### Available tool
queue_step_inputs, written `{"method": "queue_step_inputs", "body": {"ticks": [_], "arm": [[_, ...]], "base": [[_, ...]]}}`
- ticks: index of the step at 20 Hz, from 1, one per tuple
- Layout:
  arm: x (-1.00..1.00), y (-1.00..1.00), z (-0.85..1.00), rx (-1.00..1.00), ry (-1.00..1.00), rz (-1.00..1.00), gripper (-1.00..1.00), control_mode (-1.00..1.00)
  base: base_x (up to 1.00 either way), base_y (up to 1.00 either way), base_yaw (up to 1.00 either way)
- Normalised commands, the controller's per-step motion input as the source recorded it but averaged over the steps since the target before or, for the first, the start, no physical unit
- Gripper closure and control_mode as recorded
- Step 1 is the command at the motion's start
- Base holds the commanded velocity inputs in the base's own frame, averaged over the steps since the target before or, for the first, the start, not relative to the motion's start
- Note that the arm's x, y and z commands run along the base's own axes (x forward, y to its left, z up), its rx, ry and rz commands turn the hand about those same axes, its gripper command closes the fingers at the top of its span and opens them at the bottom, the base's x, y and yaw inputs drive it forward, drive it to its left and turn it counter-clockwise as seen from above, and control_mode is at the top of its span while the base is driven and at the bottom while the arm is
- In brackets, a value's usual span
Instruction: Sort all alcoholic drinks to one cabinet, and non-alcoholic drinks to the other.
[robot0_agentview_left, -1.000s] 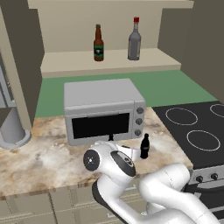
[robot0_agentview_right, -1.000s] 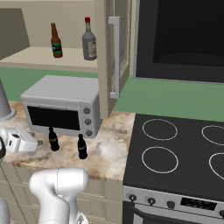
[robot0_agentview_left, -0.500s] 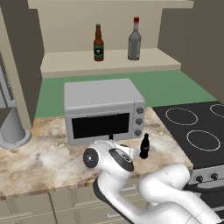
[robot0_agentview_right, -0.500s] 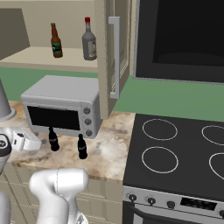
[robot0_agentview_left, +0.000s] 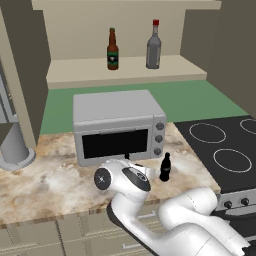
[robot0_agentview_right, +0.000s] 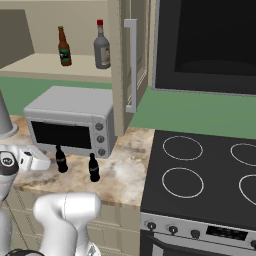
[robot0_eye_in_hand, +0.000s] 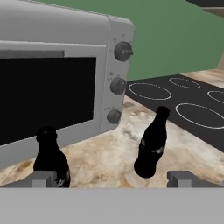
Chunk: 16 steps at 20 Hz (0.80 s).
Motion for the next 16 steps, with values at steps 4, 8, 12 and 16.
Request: {"method": "queue_step_inputs", "body": {"ticks": [4,8,12,16], "arm": [[0.11,0.07,-0.1,0.0,0.0,0.0,-1.0,-1.0],[0.12,0.03,-0.04,0.0,0.0,0.0,-1.0,-1.0],[0.12,0.02,-0.06,0.0,0.0,0.0,-1.0,-1.0],[0.14,0.01,-0.08,0.0,0.0,0.0,-1.0,-1.0]], "base": [[0.0,0.0,0.0],[0.0,0.0,0.0],[0.0,0.0,0.0],[0.0,0.0,0.0]]}}
